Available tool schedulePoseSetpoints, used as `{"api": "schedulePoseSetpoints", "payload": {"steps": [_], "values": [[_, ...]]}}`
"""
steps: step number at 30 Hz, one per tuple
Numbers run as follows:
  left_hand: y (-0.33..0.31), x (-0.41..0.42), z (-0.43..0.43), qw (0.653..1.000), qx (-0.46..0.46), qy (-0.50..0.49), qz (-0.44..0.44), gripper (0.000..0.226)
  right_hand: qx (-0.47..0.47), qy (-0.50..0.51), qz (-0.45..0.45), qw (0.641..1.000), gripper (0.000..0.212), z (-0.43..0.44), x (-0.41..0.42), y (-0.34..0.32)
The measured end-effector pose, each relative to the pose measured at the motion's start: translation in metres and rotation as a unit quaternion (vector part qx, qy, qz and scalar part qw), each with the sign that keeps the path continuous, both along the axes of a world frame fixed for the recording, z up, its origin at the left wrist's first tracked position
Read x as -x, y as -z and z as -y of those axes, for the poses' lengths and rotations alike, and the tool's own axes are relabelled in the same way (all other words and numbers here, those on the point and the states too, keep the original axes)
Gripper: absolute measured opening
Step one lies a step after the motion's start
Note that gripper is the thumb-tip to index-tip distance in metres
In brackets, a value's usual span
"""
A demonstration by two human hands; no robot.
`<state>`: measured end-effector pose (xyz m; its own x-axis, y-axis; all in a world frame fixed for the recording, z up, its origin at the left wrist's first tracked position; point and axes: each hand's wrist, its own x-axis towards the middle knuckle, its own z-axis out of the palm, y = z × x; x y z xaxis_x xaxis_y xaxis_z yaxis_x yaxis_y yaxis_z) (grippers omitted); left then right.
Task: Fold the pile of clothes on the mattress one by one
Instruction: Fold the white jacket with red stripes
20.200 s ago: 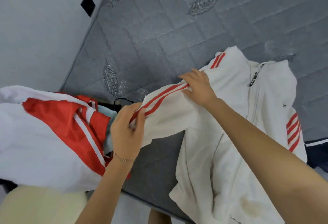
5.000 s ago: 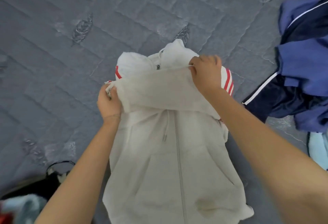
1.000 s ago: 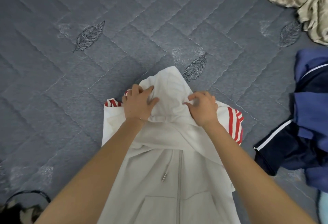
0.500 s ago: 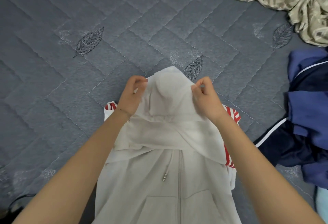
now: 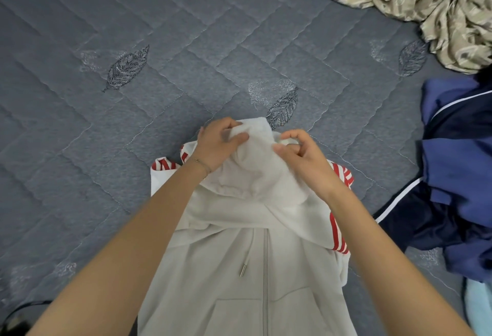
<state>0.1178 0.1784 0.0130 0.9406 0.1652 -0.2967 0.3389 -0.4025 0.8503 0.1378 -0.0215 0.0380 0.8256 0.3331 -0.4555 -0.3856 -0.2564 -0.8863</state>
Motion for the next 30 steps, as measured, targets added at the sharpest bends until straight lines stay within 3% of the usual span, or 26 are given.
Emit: {"api": "schedulePoseSetpoints", "payload": {"steps": [4,6,8,11,12,13,16,18,21,22,25,28,30], "values": [[-0.008,0.002,0.006,0.991,0.117,0.015,0.061,0.023,0.205,-0.084,0.122,0.967,0.094,-0.008,-0.001,0.007],[-0.015,0.002,0.008,0.987,0.139,0.032,0.075,0.025,0.208,-0.118,0.123,0.963,0.110,-0.018,-0.003,0.006],[-0.021,0.001,0.009,0.985,0.149,0.030,0.084,0.026,0.143,-0.099,0.074,0.982,0.089,-0.026,-0.007,0.003],[-0.030,0.001,0.004,0.982,0.162,-0.004,0.098,0.022,0.113,-0.077,0.076,0.988,0.028,-0.034,-0.011,-0.007],[-0.032,0.002,-0.001,0.981,0.168,-0.005,0.095,0.021,0.097,-0.073,0.073,0.990,0.025,-0.035,-0.012,-0.011],[-0.033,0.003,-0.008,0.983,0.165,0.006,0.082,0.026,0.077,-0.072,0.065,0.992,0.025,-0.036,-0.012,-0.014],[-0.033,0.010,-0.031,0.987,0.114,0.111,-0.033,0.075,0.023,-0.065,0.060,0.996,0.008,-0.037,-0.015,-0.030],[-0.033,0.015,-0.038,0.984,0.055,0.140,-0.091,0.078,-0.006,-0.058,0.069,0.996,0.014,-0.035,-0.019,-0.036],[-0.035,0.014,-0.038,0.995,0.051,0.074,-0.045,0.022,0.007,-0.109,0.088,0.990,0.024,-0.033,-0.021,-0.041],[-0.037,0.013,-0.038,0.997,0.049,0.053,-0.016,0.014,0.036,-0.137,0.090,0.986,0.031,-0.032,-0.021,-0.041],[-0.044,0.006,-0.046,0.998,0.033,-0.007,0.060,0.015,0.155,-0.197,0.123,0.960,0.035,-0.025,-0.023,-0.041],[-0.054,-0.004,-0.050,0.988,-0.032,-0.067,0.134,0.016,0.082,-0.172,0.074,0.979,0.001,-0.031,-0.027,-0.049],[-0.059,-0.008,-0.047,0.979,-0.058,-0.079,0.178,0.015,0.073,-0.139,0.092,0.983,0.023,-0.038,-0.031,-0.050]]}}
